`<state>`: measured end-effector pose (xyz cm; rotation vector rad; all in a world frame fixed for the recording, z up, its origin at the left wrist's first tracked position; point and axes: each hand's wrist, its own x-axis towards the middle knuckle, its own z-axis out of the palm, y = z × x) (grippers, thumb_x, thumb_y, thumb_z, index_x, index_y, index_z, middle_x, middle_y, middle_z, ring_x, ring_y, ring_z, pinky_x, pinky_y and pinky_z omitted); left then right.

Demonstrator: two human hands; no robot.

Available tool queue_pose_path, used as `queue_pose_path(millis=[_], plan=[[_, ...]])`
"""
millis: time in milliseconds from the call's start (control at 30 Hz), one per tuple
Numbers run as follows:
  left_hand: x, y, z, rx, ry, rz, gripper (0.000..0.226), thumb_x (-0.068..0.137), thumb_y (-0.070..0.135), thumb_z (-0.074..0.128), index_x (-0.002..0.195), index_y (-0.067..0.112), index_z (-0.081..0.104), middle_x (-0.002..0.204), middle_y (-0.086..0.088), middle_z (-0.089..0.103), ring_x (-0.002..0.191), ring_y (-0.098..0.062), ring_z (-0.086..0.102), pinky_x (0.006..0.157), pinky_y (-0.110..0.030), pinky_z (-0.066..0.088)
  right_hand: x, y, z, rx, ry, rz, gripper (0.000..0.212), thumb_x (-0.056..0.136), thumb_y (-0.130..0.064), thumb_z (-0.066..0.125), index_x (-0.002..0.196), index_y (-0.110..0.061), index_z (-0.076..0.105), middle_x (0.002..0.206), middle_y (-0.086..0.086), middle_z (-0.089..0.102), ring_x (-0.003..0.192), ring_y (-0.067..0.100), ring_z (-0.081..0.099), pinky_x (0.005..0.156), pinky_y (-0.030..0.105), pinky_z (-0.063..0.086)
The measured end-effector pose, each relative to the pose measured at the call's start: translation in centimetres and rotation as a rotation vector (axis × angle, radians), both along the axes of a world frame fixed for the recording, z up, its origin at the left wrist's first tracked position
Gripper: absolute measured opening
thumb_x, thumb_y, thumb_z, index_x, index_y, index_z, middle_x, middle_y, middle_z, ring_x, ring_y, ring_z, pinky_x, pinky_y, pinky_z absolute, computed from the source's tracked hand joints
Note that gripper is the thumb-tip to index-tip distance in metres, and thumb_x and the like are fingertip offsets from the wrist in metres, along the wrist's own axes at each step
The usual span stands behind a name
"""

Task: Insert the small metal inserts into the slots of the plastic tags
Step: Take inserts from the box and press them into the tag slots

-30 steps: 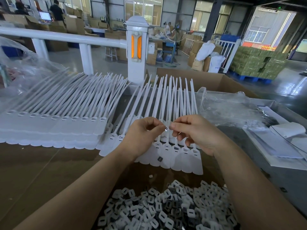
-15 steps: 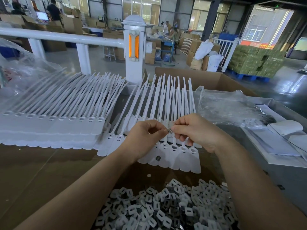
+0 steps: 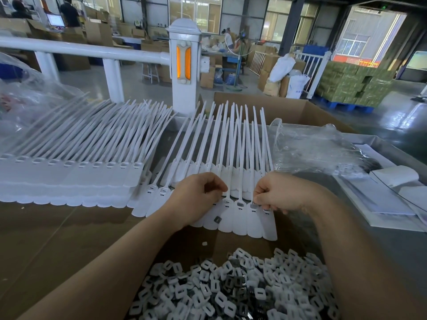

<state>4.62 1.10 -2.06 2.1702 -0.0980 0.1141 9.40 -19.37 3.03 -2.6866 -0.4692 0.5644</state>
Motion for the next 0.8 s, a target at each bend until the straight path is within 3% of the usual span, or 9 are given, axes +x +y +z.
queue_pose_path(millis=[300, 633, 733, 800], plan=[[-0.2, -0.1, 0.2, 0.015, 0.004, -0.008, 0.024, 0.097, 0.014, 0.058, 0.093, 0.036, 0.067, 0.088, 0.021, 0.064, 0.080, 0.004, 0.060, 0.059, -0.003, 0.041, 0.1, 0.1, 0.0, -0.016, 0.011, 0.028, 0.012, 0.096, -0.018, 0.062, 0.085, -0.018, 0.065, 0.072, -0.004, 0.065, 0.048, -0.001, 0.052, 0.043, 0.014, 0.041], [0.1, 0.1, 0.0, -0.014, 0.021, 0.001, 0.027, 0.099, 0.011, 0.054, 0.095, 0.034, 0.069, 0.092, 0.019, 0.068, 0.087, 0.004, 0.062, 0.070, -0.008, 0.043, 0.5, -0.5, -0.4, 0.133, 0.021, -0.067, 0.007, 0.096, -0.020, 0.064, 0.092, -0.014, 0.064, 0.065, -0.003, 0.068, 0.044, 0.000, 0.054, 0.042, 0.017, 0.042], [0.2, 0.3, 0.0, -0.076, 0.018, 0.003, 0.029, 0.098, 0.008, 0.052, 0.094, 0.032, 0.069, 0.088, 0.015, 0.069, 0.079, 0.003, 0.062, 0.067, -0.009, 0.043, 0.0, 0.5, 0.2, 0.144, -0.061, 0.050, 0.008, 0.090, -0.028, 0.072, 0.089, -0.026, 0.065, 0.077, -0.006, 0.071, 0.064, 0.003, 0.066, 0.061, 0.025, 0.056], [0.2, 0.4, 0.1, -0.105, 0.011, -0.006, 0.030, 0.097, 0.007, 0.051, 0.095, 0.030, 0.069, 0.088, 0.012, 0.069, 0.076, 0.003, 0.062, 0.065, -0.009, 0.044, -0.8, 1.8, 0.7, 0.152, -0.050, 0.182, 0.011, 0.085, -0.031, 0.077, 0.086, -0.032, 0.067, 0.077, -0.012, 0.069, 0.071, 0.001, 0.066, 0.067, 0.025, 0.055]])
